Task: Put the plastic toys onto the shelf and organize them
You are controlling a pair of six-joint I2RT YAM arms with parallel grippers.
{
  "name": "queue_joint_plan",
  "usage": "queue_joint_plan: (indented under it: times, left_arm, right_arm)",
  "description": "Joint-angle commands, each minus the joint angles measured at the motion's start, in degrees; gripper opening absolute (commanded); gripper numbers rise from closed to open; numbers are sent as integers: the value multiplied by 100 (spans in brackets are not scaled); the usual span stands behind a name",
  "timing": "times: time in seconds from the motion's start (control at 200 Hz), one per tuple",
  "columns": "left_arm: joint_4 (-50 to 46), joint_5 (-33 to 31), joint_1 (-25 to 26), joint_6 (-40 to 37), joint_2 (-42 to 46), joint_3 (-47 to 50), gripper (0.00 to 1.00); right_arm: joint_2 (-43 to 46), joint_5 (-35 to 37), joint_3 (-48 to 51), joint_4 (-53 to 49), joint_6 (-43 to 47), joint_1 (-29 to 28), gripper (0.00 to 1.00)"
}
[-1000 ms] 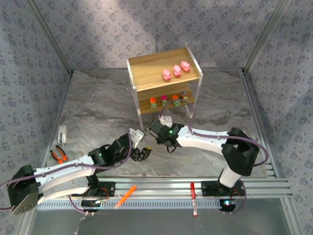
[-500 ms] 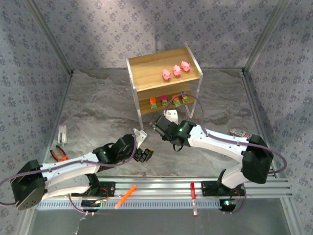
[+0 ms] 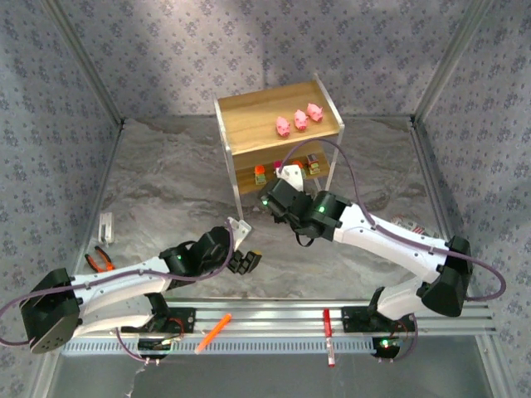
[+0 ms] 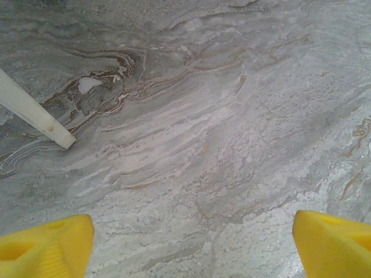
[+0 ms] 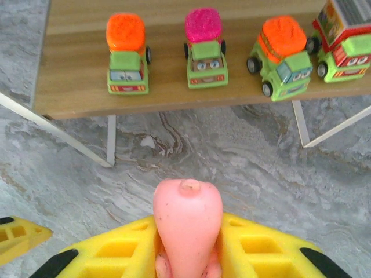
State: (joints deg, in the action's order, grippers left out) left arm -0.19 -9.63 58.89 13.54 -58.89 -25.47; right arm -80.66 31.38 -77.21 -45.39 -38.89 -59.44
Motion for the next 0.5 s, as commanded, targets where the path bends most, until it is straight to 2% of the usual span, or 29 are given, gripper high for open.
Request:
queue_joint_plan:
  times: [0.0, 0.495]
  left_arm:
    - [38, 11, -16, 2, 160, -103, 88]
    - [10, -392, -18, 43, 1100, 215, 89]
  right_arm:
    - [86, 231, -388, -365, 241, -52, 29]
    - [-98, 330, -1466, -584, 876, -85, 29]
